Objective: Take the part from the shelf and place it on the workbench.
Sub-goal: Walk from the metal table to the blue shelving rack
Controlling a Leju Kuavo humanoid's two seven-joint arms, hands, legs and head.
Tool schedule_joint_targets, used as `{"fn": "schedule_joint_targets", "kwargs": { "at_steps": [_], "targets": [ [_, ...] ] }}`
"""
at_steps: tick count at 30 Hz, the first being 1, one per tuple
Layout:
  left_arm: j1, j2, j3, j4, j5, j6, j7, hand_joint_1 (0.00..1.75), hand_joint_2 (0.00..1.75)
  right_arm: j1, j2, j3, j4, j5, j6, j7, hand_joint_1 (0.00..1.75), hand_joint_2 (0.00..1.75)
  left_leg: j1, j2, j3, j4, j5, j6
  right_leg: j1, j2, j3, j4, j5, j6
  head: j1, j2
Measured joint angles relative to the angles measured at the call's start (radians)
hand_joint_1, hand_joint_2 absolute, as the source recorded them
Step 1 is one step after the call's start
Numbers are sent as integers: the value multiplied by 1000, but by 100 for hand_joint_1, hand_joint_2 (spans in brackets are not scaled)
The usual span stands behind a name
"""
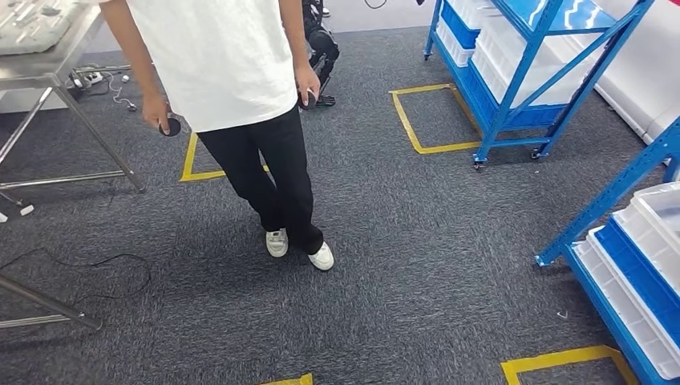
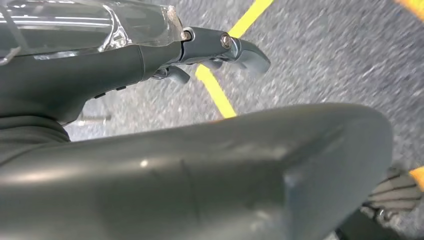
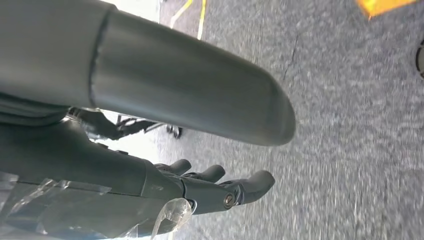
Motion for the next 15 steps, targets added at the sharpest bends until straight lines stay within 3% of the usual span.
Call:
{"fn": "schedule_joint_targets", "kwargs": {
  "at_steps": [2,3,4,5,6,8,9,10,13,15],
  "targets": [
    [3,0,-3,0,0,0,2,0,0,-2,1,0,0,0,1,0,0,0,-3,29,-2,0,2,5,1,-53,-64,143,-74,5,1,0],
    [5,0,-5,0,0,0,4,0,0,-3,1,0,0,-1,2,-1,0,0,-4,44,-3,0,2,5,1,-62,-92,204,-98,7,1,0],
    [6,0,-7,0,0,-1,6,0,0,-3,2,0,0,-2,2,-2,0,0,-5,59,-4,0,2,5,0,-67,-102,232,-103,9,1,0],
    [6,0,-9,0,0,-2,9,0,0,-2,2,1,0,-3,2,-3,0,0,-5,72,-5,0,2,4,-1,-71,-90,217,-89,11,1,0],
    [6,0,-10,0,0,-3,11,0,0,-2,2,1,0,-4,2,-4,0,0,-4,84,-5,0,1,3,-2,-79,-57,162,-60,12,1,0],
    [5,0,-11,0,0,-4,14,0,0,-2,1,1,0,-6,1,-6,0,0,-5,104,-2,2,-1,-3,-1,-115,31,8,-1,11,0,0],
    [4,0,-11,0,-1,-4,15,0,0,-3,0,1,0,-6,0,-7,0,0,-7,111,-2,4,-2,-8,0,-128,59,-44,16,6,0,0],
    [4,1,-11,0,-1,-4,15,0,0,-2,1,1,0,-6,0,-8,0,0,-10,119,-2,5,-3,-13,2,-134,71,-71,22,1,0,0],
    [-1,1,-12,0,-1,-4,12,0,0,0,0,1,0,-6,-2,-10,0,0,-7,132,-2,12,-11,-26,6,-110,67,-76,25,-20,0,0],
    [-3,-1,-13,0,-3,-4,7,0,0,-3,-3,1,1,-6,-6,-17,0,0,-1,100,-28,76,-55,-36,7,-97,65,-78,31,-32,-1,0]
  ]
}}
